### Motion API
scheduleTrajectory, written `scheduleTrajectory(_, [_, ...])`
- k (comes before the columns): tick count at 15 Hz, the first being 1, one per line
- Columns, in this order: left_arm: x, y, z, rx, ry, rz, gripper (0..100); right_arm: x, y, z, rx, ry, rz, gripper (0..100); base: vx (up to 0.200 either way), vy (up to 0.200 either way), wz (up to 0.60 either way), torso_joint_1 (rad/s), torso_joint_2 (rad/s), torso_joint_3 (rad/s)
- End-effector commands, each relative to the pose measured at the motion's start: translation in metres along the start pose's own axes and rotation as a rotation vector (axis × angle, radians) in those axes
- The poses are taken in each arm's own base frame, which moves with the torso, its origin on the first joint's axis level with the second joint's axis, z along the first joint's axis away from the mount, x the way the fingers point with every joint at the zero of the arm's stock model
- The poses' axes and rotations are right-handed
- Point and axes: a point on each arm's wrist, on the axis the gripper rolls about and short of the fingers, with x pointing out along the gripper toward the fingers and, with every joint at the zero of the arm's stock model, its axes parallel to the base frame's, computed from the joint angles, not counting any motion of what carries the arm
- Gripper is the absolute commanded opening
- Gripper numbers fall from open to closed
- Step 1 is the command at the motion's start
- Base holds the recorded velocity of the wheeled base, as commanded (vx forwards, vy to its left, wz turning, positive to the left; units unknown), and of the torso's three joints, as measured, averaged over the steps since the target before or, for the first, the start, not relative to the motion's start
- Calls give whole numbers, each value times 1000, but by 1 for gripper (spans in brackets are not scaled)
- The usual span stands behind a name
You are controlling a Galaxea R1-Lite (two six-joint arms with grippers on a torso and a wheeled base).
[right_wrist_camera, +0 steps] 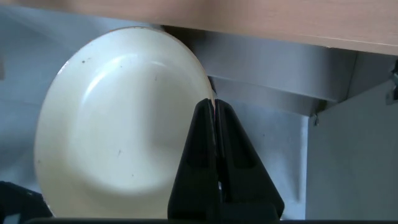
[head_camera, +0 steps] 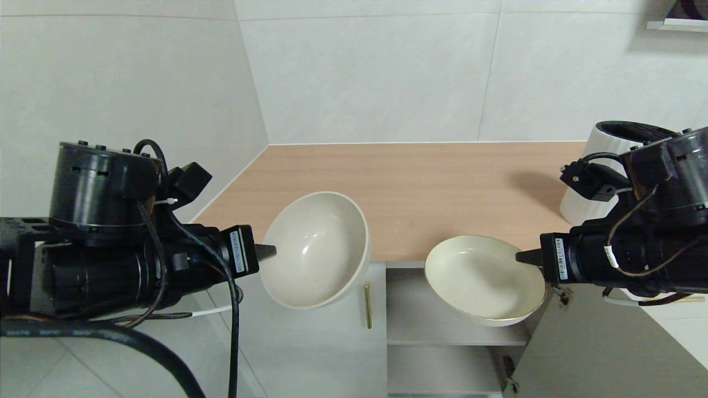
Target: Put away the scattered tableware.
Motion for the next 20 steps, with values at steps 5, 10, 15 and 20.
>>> scheduleTrajectory(5, [7, 1, -2, 0, 19, 11, 0, 20, -7, 0, 17, 24, -35, 0, 0, 0, 0, 0, 0, 0])
scheduleTrajectory(10, [12, 2, -4, 0, 33, 21, 0, 29, -11, -1, 24, 41, -52, 0, 0, 0, 0, -37, 93, 49])
scheduleTrajectory(15, [12, 2, -4, 0, 32, 20, 0, 33, -12, -2, 19, 52, -58, 0, 0, 0, 0, -184, 450, 267])
scheduleTrajectory(20, [12, 2, -4, 0, 34, 20, 0, 34, -12, -3, 19, 55, -59, 0, 0, 0, 0, -178, 476, 299])
